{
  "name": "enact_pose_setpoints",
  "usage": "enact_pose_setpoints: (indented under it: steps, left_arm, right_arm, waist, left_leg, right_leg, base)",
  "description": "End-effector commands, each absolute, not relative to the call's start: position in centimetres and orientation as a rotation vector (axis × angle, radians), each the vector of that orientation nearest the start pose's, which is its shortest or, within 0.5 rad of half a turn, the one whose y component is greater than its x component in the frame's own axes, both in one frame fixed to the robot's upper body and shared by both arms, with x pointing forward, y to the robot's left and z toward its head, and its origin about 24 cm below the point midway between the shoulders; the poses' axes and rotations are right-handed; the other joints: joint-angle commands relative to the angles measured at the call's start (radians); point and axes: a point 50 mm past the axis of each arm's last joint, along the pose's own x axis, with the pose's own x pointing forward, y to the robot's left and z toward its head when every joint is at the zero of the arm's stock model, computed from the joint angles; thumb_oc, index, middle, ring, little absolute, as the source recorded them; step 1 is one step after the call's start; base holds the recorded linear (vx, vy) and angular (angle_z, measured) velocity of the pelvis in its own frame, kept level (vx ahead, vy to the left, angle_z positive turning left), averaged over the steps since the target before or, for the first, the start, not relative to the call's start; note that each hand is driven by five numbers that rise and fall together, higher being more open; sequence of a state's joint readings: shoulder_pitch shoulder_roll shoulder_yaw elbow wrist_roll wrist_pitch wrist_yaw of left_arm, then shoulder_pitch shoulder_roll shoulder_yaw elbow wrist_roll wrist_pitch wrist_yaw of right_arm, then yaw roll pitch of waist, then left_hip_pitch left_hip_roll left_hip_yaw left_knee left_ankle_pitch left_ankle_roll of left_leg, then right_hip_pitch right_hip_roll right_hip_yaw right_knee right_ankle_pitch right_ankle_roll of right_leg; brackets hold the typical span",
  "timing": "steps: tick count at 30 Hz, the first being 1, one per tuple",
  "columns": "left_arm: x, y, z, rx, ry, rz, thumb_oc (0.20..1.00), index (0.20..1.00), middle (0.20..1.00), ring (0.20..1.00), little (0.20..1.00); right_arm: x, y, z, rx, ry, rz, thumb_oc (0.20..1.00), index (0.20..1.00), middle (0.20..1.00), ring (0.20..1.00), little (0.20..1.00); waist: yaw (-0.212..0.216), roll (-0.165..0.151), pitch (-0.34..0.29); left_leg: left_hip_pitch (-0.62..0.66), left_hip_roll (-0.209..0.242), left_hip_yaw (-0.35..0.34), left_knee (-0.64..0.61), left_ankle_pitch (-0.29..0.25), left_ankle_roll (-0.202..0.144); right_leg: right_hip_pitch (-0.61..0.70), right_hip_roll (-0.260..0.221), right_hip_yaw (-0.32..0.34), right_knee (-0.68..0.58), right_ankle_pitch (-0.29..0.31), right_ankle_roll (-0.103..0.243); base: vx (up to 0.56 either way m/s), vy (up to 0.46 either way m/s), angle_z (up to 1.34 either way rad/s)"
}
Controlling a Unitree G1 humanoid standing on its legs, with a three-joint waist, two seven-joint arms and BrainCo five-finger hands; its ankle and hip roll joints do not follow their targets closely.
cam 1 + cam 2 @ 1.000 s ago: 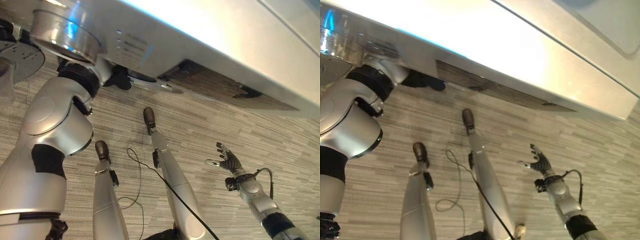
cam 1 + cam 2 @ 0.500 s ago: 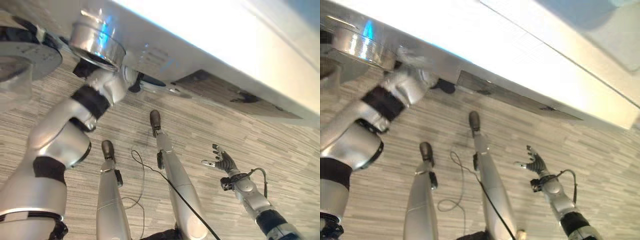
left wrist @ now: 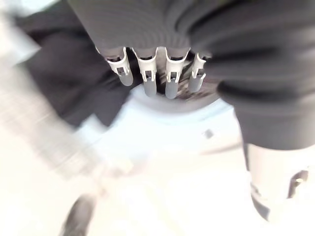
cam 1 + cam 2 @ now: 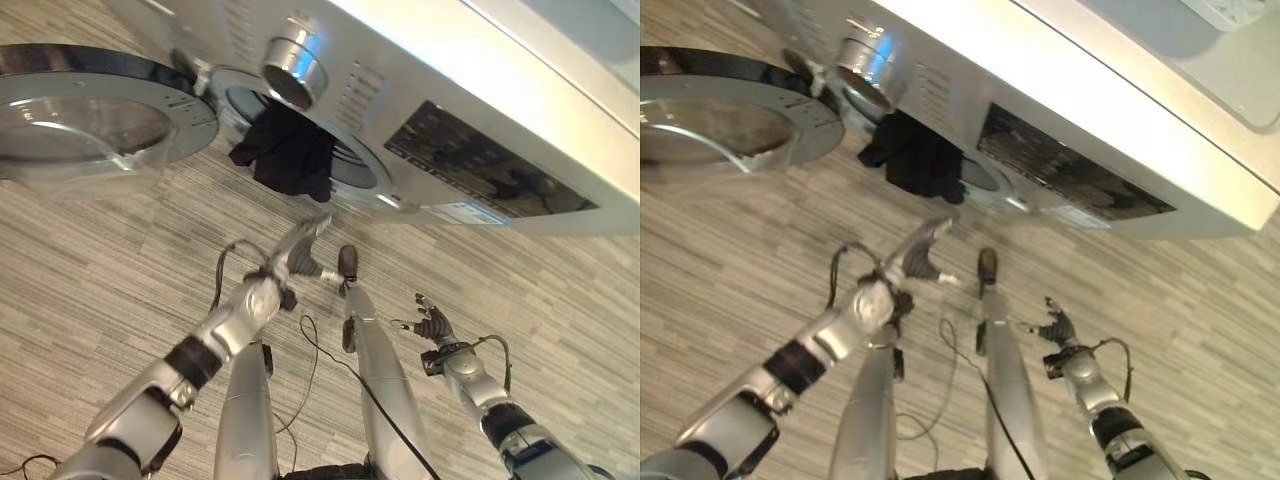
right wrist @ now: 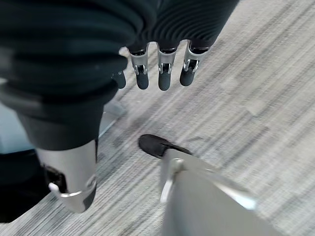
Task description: Grab the laundry basket,head to the washer,open it,put in the laundry and shut it.
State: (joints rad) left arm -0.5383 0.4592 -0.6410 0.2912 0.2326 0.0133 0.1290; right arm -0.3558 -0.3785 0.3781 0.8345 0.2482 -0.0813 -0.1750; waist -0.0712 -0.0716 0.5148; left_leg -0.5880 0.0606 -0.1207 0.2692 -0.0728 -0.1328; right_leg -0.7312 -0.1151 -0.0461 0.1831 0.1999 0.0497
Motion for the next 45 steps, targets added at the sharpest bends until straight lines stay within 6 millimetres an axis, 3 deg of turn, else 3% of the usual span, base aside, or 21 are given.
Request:
enact_pose_setpoints:
  steps: [1,9,12,16,20,22,24,26,29,30,32,33,34,36,37,45]
  left_arm:
    - [31.2,9.5,9.4,0.826,-0.307,-0.448,1.000,1.000,1.000,1.000,1.000]
    - [29.6,11.8,4.8,0.779,-0.103,-0.431,1.000,1.000,1.000,1.000,1.000]
    - [27.9,13.0,2.9,0.738,-0.022,-0.438,1.000,1.000,1.000,1.000,1.000]
    - [26.6,13.6,1.9,0.695,0.029,-0.447,1.000,1.000,1.000,1.000,1.000]
    - [25.7,13.1,1.0,0.662,0.061,-0.486,1.000,1.000,1.000,1.000,1.000]
    - [25.6,13.0,0.9,0.649,0.066,-0.494,1.000,1.000,1.000,1.000,1.000]
    - [25.2,12.4,0.9,0.617,0.068,-0.524,1.000,1.000,1.000,1.000,1.000]
    - [25.1,11.8,1.8,0.543,0.046,-0.547,1.000,1.000,1.000,1.000,1.000]
    - [25.1,12.1,2.2,0.534,0.037,-0.542,1.000,1.000,1.000,1.000,1.000]
    - [25.1,12.2,2.3,0.536,0.039,-0.535,1.000,1.000,1.000,1.000,1.000]
    - [25.2,12.7,2.3,0.541,0.040,-0.515,1.000,1.000,1.000,1.000,1.000]
    - [25.2,12.7,2.4,0.541,0.038,-0.516,1.000,1.000,1.000,1.000,1.000]
    - [25.2,12.8,2.5,0.534,0.033,-0.505,1.000,1.000,1.000,1.000,1.000]
    - [25.3,12.8,2.6,0.532,0.027,-0.501,1.000,1.000,1.000,1.000,1.000]
    - [25.3,12.8,2.7,0.525,0.023,-0.498,1.000,1.000,1.000,1.000,1.000]
    - [24.9,12.2,3.3,0.446,0.002,-0.503,1.000,1.000,1.000,1.000,1.000]
  right_arm:
    - [28.5,-23.0,-3.6,-0.423,0.443,-0.093,1.000,1.000,1.000,1.000,1.000]
    - [30.2,-23.5,-2.8,-0.450,0.461,-0.125,1.000,1.000,1.000,1.000,1.000]
    - [31.2,-23.5,-2.3,-0.472,0.473,-0.144,1.000,1.000,1.000,1.000,1.000]
    - [32.3,-23.0,-1.8,-0.439,0.486,-0.170,1.000,1.000,1.000,1.000,1.000]
    - [33.6,-22.8,-0.7,-0.453,0.482,-0.198,1.000,1.000,1.000,1.000,1.000]
    - [33.9,-22.9,-0.3,-0.445,0.477,-0.210,1.000,1.000,1.000,1.000,1.000]
    - [34.0,-24.6,0.4,-0.474,0.497,-0.286,1.000,1.000,1.000,1.000,1.000]
    - [33.0,-28.5,0.9,-0.474,0.566,-0.433,1.000,1.000,1.000,1.000,1.000]
    - [32.0,-30.2,0.6,-0.429,0.619,-0.493,1.000,1.000,1.000,1.000,1.000]
    - [31.8,-30.5,0.6,-0.409,0.628,-0.505,1.000,1.000,1.000,1.000,1.000]
    - [31.9,-31.5,1.4,-0.391,0.612,-0.525,1.000,1.000,1.000,1.000,1.000]
    - [31.9,-31.5,1.5,-0.390,0.611,-0.526,1.000,1.000,1.000,1.000,1.000]
    - [32.2,-32.0,2.3,-0.390,0.590,-0.541,1.000,1.000,1.000,1.000,1.000]
    - [32.5,-32.3,3.0,-0.388,0.572,-0.550,1.000,1.000,1.000,1.000,1.000]
    - [32.9,-32.5,3.6,-0.386,0.554,-0.555,1.000,1.000,1.000,1.000,1.000]
    - [34.3,-34.3,8.0,-0.350,0.432,-0.638,1.000,1.000,1.000,1.000,1.000]
  waist:
    - [0.016,0.064,-0.006]
    - [0.068,0.106,-0.018]
    - [0.107,0.135,-0.027]
    - [0.154,0.167,-0.033]
    - [0.197,0.188,-0.040]
    - [0.206,0.192,-0.043]
    - [0.232,0.210,-0.047]
    - [0.262,0.245,-0.052]
    - [0.271,0.266,-0.055]
    - [0.272,0.269,-0.061]
    - [0.280,0.277,-0.055]
    - [0.280,0.279,-0.049]
    - [0.286,0.282,-0.050]
    - [0.289,0.287,-0.039]
    - [0.294,0.289,-0.041]
    - [0.325,0.325,-0.018]
  left_leg:
    - [0.055,-0.017,0.021,-0.034,-0.029,0.057]
    - [0.130,-0.049,-0.025,-0.085,0.003,0.062]
    - [0.147,-0.060,-0.054,-0.116,0.026,0.068]
    - [0.132,-0.074,-0.077,-0.131,0.051,0.069]
    - [0.115,-0.079,-0.097,-0.147,0.070,0.070]
    - [0.110,-0.080,-0.102,-0.150,0.075,0.070]
    - [0.098,-0.086,-0.120,-0.161,0.087,0.068]
    - [0.086,-0.098,-0.139,-0.178,0.105,0.065]
    - [0.076,-0.103,-0.148,-0.187,0.111,0.065]
    - [0.087,-0.099,-0.149,-0.192,0.088,0.066]
    - [0.071,-0.100,-0.145,-0.194,0.091,0.066]
    - [0.058,-0.105,-0.144,-0.189,0.113,0.066]
    - [0.062,-0.100,-0.144,-0.196,0.094,0.066]
    - [0.043,-0.104,-0.144,-0.192,0.118,0.067]
    - [0.051,-0.100,-0.144,-0.197,0.096,0.066]
    - [0.006,-0.118,-0.160,-0.202,0.114,0.066]
  right_leg:
    - [0.081,-0.025,-0.022,0.022,-0.141,0.057]
    - [0.184,-0.064,-0.073,0.012,-0.152,0.057]
    - [0.211,-0.080,-0.101,0.019,-0.165,0.057]
    - [0.220,-0.092,-0.127,0.032,-0.183,0.054]
    - [0.220,-0.097,-0.148,0.031,-0.190,0.053]
    - [0.218,-0.098,-0.152,0.032,-0.192,0.054]
    - [0.215,-0.104,-0.168,0.033,-0.198,0.056]
    - [0.213,-0.116,-0.188,0.044,-0.208,0.059]
    - [0.206,-0.122,-0.197,0.051,-0.217,0.059]
    - [0.209,-0.118,-0.190,0.062,-0.247,0.065]
    - [0.185,-0.119,-0.187,0.074,-0.254,0.066]
    - [0.175,-0.123,-0.193,0.073,-0.227,0.060]
    - [0.170,-0.121,-0.187,0.080,-0.256,0.066]
    - [0.152,-0.125,-0.192,0.082,-0.232,0.061]
    - [0.156,-0.122,-0.187,0.089,-0.262,0.068]
    - [0.112,-0.140,-0.202,0.116,-0.277,0.071]
  base:
    - [0.01,0.048,0.21]
    - [0.01,0.030,0.28]
    - [0.02,0.031,0.33]
    - [0.00,0.019,0.34]
    - [0.00,0.014,0.29]
    - [0.00,-0.004,0.14]
    - [0.00,-0.012,0.22]
    - [0.01,-0.006,0.17]
    - [0.04,0.004,0.38]
    - [0.11,-0.002,0.24]
    - [0.00,0.026,0.00]
    - [0.00,0.000,0.00]
    - [-0.10,0.035,0.01]
    - [-0.01,0.000,0.05]
    - [0.09,-0.031,0.03]
    - [0.01,-0.002,0.01]
